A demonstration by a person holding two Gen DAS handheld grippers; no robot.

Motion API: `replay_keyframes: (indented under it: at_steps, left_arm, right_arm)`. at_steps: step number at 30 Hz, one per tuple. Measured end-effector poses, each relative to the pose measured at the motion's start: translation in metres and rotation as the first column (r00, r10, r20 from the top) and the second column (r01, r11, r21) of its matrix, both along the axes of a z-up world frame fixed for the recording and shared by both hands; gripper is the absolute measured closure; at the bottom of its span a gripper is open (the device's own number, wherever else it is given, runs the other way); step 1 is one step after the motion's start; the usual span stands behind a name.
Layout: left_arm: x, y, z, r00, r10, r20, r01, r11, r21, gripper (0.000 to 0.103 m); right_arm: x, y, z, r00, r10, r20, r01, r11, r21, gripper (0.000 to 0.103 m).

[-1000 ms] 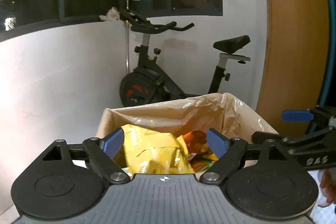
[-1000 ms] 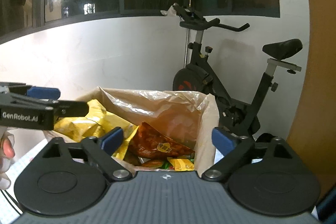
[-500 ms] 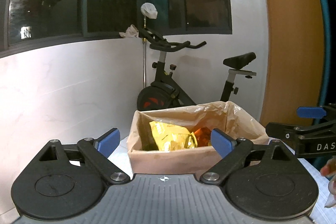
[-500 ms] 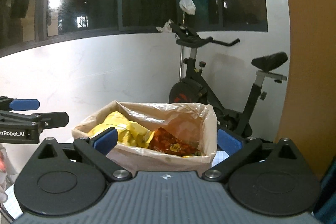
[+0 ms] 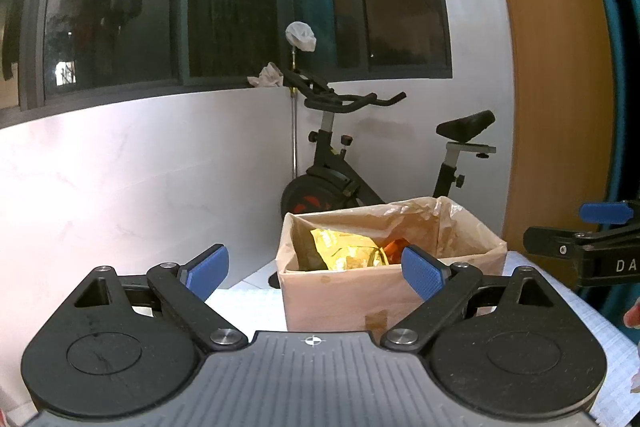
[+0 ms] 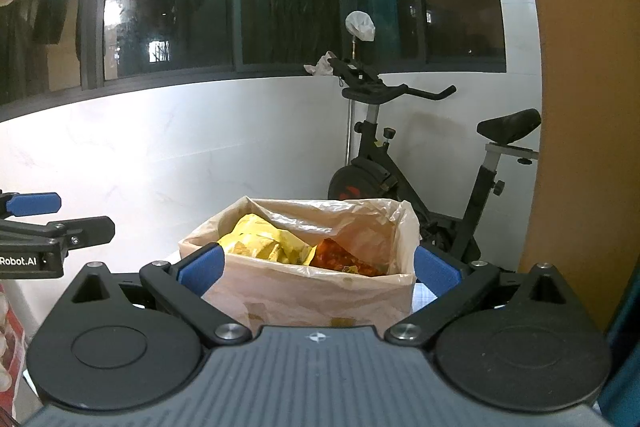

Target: Organize snacks

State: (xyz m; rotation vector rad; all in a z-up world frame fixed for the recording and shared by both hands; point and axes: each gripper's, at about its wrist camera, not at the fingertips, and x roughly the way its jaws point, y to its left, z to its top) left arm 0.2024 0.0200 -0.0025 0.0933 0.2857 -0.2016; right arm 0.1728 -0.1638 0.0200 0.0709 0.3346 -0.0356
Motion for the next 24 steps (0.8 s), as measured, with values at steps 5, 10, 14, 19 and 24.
replay_keyframes:
  at_steps: [5,10,14,19,24]
  left_arm:
    - [-0.0012,0.0004,0.0,1.0,0.0,0.002,0.0,1.0,-0.015,0.008]
    - [-0.0016,0.0027,0.0001,1.0,0.006,0.0,-0.006,1.0,-0.029,0.008]
    - [-0.002,0.0055,-0.0007,1.0,0.009,-0.004,-0.009,0.999,-0.038,0.008]
    - [-0.001,0.0063,-0.001,1.0,0.012,-0.011,-0.012,0.999,-0.041,0.008]
    - [-0.0021,0.0056,-0.0021,1.0,0.014,-0.017,-0.015,0.999,-0.042,0.008]
  right_arm:
    - [-0.0068,-0.0024,0.0024,1.0,-0.015,0.004,0.015,1.0,0.003,0.0]
    - [-0.0075,-0.0034,0.003,1.0,-0.018,-0.002,0.018,1.0,0.004,0.0]
    - [-0.0078,-0.003,0.0019,1.0,-0.021,-0.008,0.021,1.0,0.004,0.0]
    - [-0.0076,-0.0026,0.0003,1.0,-0.025,-0.015,0.025,1.0,0.008,0.0]
    - [-0.0087,-0.0036,-0.0006,0.999,-0.026,-0.019,0.026,1.0,0.013,0.0]
